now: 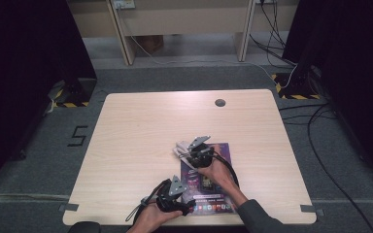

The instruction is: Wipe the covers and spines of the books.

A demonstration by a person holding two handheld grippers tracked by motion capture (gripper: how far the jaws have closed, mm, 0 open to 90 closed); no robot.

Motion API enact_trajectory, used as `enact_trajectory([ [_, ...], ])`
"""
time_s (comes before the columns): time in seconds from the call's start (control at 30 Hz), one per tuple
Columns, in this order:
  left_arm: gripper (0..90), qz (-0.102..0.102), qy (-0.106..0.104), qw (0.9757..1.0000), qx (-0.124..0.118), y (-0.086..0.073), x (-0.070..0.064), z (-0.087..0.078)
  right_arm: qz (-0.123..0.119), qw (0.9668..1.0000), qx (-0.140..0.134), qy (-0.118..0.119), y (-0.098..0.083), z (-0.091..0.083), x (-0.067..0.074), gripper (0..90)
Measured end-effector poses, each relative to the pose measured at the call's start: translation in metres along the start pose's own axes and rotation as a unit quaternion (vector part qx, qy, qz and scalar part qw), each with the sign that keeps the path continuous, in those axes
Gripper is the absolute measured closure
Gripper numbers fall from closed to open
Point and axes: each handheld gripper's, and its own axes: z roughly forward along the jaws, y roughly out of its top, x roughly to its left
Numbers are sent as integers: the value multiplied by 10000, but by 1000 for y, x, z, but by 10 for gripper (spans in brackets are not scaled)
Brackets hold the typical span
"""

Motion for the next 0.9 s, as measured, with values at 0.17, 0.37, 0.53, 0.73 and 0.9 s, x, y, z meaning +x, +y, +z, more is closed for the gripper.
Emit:
enact_trajectory([
  [0.17,288,15,21,10000,-4,0,0,0,17,9998,-11,-210,8,7,-4,766],
  [0.37,288,14,18,10000,-6,0,0,0,86,9997,10,-245,17,14,-7,773],
  [0.53,286,32,30,10000,-11,0,-1,0,-12,9999,-37,159,15,13,6,776],
  [0.73,286,30,52,10000,-18,0,-1,0,-170,9999,5,-9,18,15,6,772],
  [0.9,286,25,47,10000,-18,0,-1,0,-55,9997,-27,-250,22,20,-5,767],
])
